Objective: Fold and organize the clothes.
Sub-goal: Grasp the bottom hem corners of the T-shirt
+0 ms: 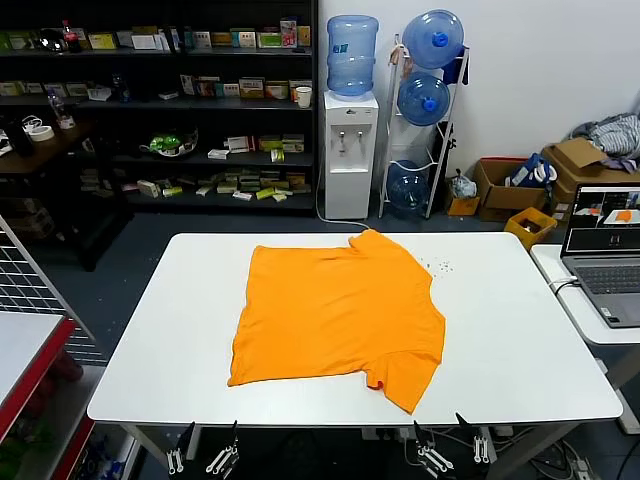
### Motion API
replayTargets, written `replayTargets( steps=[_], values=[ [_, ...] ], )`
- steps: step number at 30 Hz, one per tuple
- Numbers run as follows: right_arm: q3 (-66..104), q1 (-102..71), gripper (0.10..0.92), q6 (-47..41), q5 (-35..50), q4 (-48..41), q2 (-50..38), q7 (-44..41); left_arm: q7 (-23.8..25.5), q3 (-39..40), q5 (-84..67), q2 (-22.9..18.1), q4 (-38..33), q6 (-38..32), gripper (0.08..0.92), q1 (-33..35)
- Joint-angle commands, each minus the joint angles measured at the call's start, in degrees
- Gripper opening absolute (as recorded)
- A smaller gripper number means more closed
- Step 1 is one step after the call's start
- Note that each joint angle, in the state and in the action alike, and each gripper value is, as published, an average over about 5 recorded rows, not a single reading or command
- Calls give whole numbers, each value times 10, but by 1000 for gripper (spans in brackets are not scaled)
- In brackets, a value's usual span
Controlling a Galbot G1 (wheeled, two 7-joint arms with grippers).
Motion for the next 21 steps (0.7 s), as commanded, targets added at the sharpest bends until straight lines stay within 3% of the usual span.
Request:
replayTargets(
  steps=[1,12,21],
  values=[
    [-3,12,823,8,4,-1,-1,6,-2,1,-12,8,2,4,823,-23],
    [-42,144,823,-47,-6,-81,-2,50,3,19,-48,28,97,61,823,-195],
    [-66,173,823,-74,-28,-129,16,59,-5,28,-63,42,127,96,823,-226]
  ],
)
